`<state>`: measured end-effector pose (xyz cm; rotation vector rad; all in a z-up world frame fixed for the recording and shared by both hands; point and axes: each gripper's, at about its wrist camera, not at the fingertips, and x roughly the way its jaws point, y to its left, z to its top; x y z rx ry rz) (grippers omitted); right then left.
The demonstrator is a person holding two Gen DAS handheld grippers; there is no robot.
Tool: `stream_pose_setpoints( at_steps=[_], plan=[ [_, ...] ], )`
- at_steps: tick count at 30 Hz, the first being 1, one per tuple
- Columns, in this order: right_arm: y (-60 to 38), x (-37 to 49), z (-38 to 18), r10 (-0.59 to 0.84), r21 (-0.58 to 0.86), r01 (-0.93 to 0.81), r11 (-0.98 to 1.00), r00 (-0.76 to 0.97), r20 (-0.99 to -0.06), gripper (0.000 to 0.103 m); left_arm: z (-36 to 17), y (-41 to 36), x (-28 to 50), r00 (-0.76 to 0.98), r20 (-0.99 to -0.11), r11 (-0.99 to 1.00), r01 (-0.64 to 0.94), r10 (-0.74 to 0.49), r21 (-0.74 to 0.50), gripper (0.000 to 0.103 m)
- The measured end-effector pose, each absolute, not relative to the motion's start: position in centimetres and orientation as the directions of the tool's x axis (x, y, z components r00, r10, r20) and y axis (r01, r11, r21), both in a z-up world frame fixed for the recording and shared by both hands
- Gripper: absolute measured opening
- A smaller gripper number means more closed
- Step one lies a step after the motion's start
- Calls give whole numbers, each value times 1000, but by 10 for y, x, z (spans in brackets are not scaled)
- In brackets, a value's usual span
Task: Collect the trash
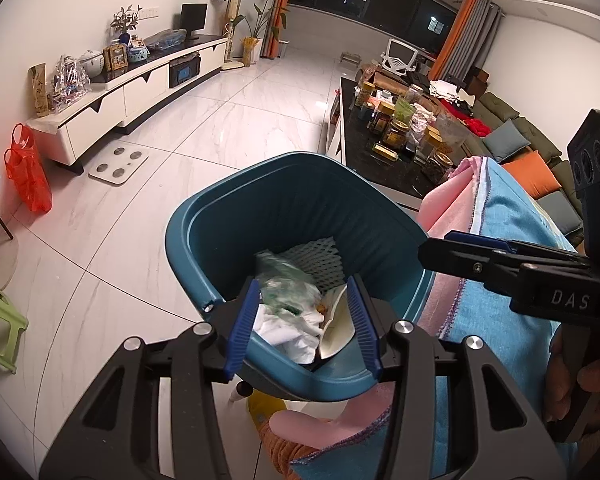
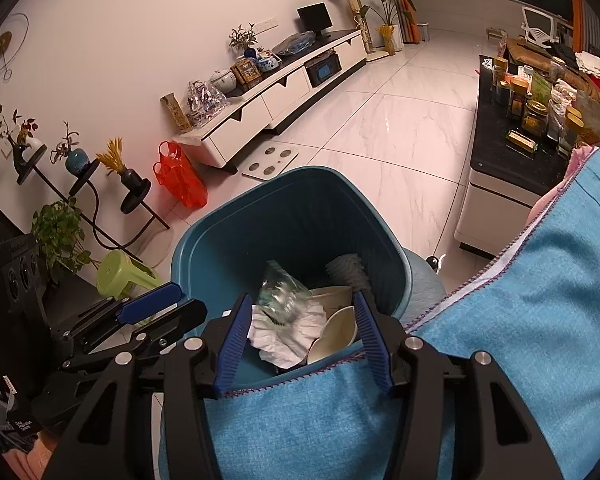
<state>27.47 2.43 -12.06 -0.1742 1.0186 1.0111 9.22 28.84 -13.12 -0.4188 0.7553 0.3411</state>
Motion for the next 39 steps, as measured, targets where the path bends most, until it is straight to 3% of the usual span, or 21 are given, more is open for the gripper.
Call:
stream_pose_setpoints(
  at_steps=[4, 9, 13, 14, 23, 29, 39],
  plan=[
    [20, 274, -120, 628, 318, -765, 560, 143, -765, 51, -125, 285, 86, 691, -704, 871, -438, 167, -223, 51],
    [2, 268, -113, 661, 325, -766, 554, 167, -732, 52, -111, 274, 71, 715, -667, 886, -427, 210, -179, 72],
    [-25, 255, -98, 689, 314, -772, 553, 211, -693, 64, -96, 260, 54, 750, -619, 900, -407, 234, -153, 94],
    [-31, 252, -96, 693, 309, -773, 554, 222, -685, 72, -92, 254, 49, 761, -604, 905, -398, 237, -146, 98],
    [-129, 206, -63, 688, 196, -743, 640, 441, -576, 96, -64, 182, 31, 838, -506, 954, -286, 203, -90, 97],
    [-208, 177, -54, 602, 140, -621, 771, 639, -479, 96, -50, 132, 34, 886, -443, 974, -203, 138, -104, 97],
    [-308, 130, -62, 304, 11, -328, 945, 863, -403, 96, -42, 42, 57, 927, -373, 997, -63, 45, -36, 98]
  ],
)
